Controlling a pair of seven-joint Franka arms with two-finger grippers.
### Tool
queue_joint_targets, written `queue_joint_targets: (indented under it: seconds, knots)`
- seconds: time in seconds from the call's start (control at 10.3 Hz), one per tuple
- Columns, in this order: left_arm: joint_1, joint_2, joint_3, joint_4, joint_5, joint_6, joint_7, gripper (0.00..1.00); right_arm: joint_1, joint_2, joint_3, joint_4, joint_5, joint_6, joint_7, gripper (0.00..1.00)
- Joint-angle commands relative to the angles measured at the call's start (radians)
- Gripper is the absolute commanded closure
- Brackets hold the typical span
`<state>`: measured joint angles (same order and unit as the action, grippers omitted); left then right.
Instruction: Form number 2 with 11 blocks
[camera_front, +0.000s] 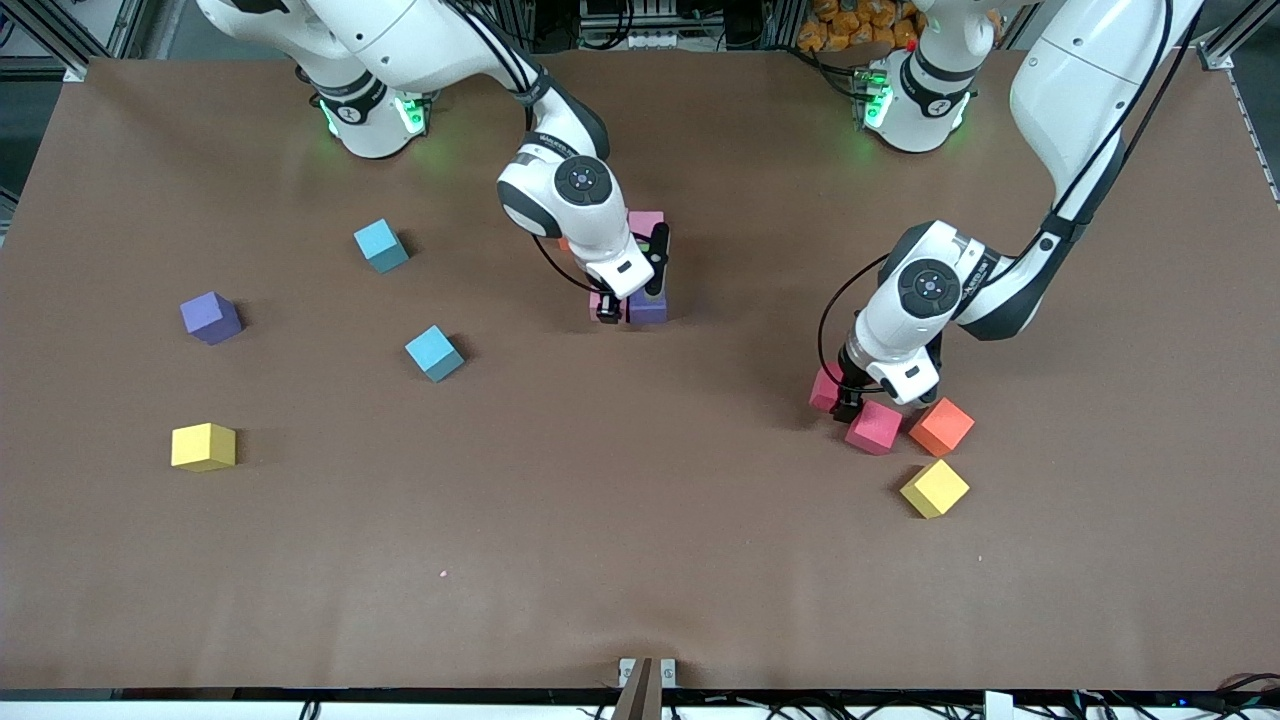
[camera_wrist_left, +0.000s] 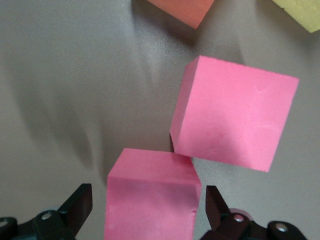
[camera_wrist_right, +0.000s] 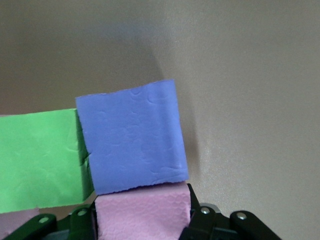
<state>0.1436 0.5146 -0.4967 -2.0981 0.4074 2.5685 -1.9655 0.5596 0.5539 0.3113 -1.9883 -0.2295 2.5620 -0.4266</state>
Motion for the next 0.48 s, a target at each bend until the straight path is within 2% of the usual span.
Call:
queue_joint_targets:
  seconds: [0.0,0.1,0.19,0.29,0.39]
  knots:
    - [0.001,0.005,-0.003,0.009,0.030,-0.004,-0.015,0.00,0.005,0.008,0.002,0.009,-0.011,0.007,0.019,0.63]
    - [0.001,0.005,-0.002,0.009,0.030,-0.004,-0.013,0.00,0.005,0.008,0.002,0.014,-0.011,0.007,0.019,0.63]
    - [0.004,0.005,-0.002,0.013,0.030,-0.004,-0.006,0.27,0.005,0.006,0.002,0.014,-0.011,0.006,0.019,0.63]
    - [0.008,0.010,-0.002,0.020,0.030,-0.004,-0.001,0.57,0.005,0.006,0.002,0.014,-0.011,0.006,0.019,0.63]
    - [0.007,0.013,0.000,0.027,0.030,-0.004,-0.004,0.67,0.005,0.006,0.002,0.014,-0.011,0.006,0.019,0.63]
